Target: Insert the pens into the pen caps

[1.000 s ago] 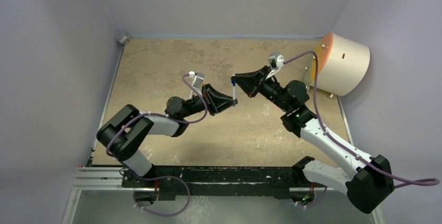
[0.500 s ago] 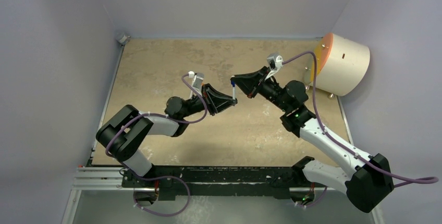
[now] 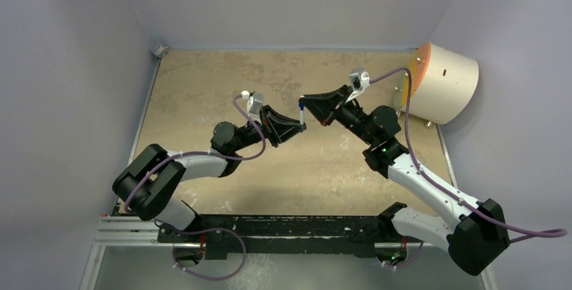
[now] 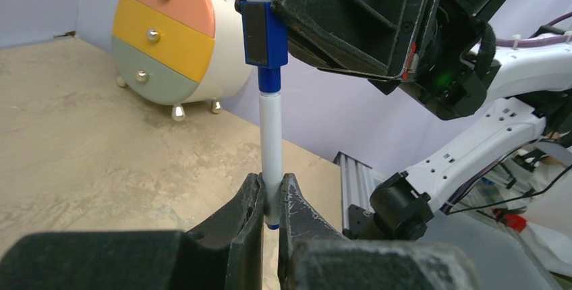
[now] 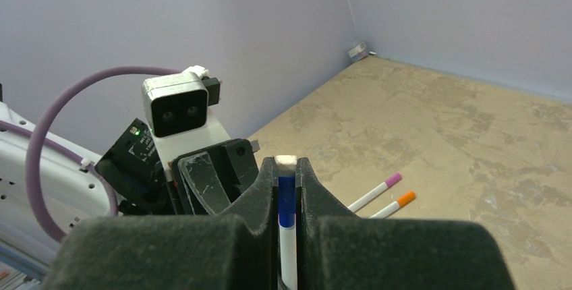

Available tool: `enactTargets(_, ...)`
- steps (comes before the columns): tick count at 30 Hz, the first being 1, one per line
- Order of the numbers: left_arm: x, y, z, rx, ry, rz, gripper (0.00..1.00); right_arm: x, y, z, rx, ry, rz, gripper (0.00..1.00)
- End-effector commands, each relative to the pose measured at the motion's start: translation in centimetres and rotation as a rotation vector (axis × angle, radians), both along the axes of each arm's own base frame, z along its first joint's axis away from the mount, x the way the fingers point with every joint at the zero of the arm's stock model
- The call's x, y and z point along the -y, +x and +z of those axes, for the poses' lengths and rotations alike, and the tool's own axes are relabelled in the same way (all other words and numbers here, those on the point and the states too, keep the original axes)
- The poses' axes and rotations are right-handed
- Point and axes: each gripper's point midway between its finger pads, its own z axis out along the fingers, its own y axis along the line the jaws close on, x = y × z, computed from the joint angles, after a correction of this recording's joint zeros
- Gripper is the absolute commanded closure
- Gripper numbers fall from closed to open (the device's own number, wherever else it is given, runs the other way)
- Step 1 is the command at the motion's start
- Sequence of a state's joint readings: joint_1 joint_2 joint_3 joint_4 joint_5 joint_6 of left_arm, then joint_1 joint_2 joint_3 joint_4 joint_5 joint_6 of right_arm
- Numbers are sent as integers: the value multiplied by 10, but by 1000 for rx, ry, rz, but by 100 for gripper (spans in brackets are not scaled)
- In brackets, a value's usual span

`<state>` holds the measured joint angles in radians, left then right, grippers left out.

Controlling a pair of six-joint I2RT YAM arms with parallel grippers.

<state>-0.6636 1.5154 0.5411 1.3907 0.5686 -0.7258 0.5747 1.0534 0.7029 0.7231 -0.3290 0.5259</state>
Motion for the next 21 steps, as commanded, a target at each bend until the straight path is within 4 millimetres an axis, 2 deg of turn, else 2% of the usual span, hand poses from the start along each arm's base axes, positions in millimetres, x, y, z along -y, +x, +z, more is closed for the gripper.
enactTargets(1, -5, 7, 58, 210, -57, 87, 100, -2, -2, -22, -63, -44, 19, 100)
enactTargets(5, -4, 14, 60, 234, -7, 120, 100, -5, -7, -28, -80, -69, 52, 100)
enactTargets(13, -8, 23, 85, 285, 5, 184, 100, -5, -13, -61, -151, -153, 76, 100)
enactTargets(21, -17, 27, 111, 303, -70, 245, 100, -3, -26, -88, -213, -157, 105, 100)
